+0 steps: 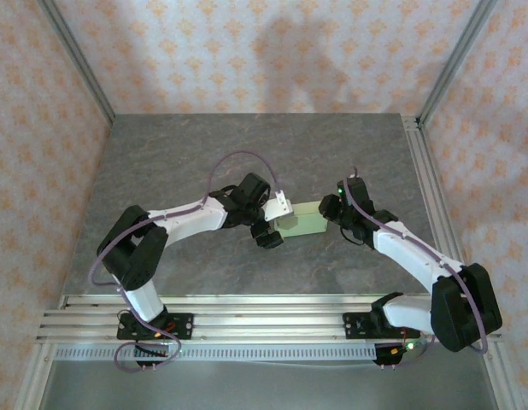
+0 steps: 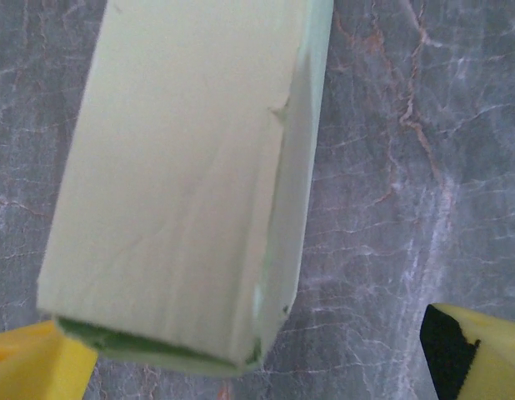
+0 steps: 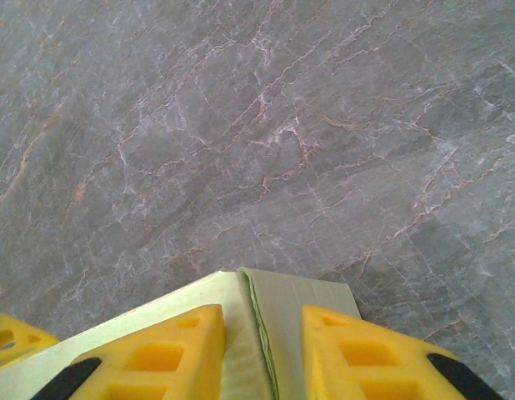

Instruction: Fold the paper box

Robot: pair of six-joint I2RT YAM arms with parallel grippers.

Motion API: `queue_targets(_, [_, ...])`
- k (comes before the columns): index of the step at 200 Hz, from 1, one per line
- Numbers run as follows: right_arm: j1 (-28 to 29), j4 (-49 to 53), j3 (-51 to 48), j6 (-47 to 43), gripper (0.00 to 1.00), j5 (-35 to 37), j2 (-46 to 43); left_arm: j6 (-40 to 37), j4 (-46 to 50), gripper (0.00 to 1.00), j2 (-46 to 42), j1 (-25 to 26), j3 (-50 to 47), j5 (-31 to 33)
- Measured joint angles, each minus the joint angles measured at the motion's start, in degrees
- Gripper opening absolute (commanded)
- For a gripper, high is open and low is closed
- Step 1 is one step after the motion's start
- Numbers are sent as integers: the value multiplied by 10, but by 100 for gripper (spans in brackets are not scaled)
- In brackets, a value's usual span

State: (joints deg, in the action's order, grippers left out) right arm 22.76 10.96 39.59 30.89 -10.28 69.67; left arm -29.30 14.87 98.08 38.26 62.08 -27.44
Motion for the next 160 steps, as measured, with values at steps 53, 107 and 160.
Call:
queue_targets(53, [-1,-10,-6,-1,32,2,-1,83,-86,98,-62,-21,-35,-10])
queue_targets(107, [-1,-20,-19,-1,33,2,-11,179,-123,78,-46,-34,-3,10])
queue_targets(160, [-1,-25,-26,-1,34,2,-16,210,-116,58,12,-34,19,4])
